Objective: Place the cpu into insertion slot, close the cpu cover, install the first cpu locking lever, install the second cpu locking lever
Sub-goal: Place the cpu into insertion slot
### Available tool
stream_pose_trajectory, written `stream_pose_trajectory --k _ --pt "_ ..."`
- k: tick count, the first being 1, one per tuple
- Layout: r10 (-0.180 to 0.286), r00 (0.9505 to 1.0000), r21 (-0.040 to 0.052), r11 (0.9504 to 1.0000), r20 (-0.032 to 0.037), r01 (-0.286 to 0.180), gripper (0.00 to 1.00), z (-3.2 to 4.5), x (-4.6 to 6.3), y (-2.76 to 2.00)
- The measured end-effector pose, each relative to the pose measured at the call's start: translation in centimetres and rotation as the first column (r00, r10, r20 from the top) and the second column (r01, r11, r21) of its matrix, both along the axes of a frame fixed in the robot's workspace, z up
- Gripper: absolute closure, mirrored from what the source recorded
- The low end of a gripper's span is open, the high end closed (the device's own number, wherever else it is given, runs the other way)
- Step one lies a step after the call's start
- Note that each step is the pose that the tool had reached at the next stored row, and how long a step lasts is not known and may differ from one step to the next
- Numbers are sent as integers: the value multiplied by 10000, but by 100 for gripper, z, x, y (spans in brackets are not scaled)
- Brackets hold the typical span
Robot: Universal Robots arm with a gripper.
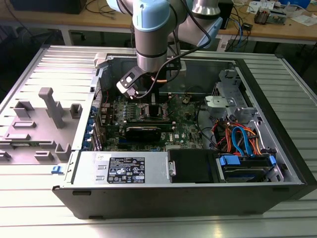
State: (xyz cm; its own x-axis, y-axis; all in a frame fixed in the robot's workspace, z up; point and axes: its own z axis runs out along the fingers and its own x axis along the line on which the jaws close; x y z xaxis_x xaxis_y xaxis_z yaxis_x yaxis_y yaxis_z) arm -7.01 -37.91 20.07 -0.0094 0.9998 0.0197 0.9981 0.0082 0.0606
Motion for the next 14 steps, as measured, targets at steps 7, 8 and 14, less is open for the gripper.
stream_pose_trajectory --k 7,8,14 --pt "-11 10000 -1 10000 0 11 46 -11 0 0" --pt "-12 10000 0 10000 0 12 46 -13 0 0" --pt "-28 10000 0 10000 1 28 46 10 0 -3"
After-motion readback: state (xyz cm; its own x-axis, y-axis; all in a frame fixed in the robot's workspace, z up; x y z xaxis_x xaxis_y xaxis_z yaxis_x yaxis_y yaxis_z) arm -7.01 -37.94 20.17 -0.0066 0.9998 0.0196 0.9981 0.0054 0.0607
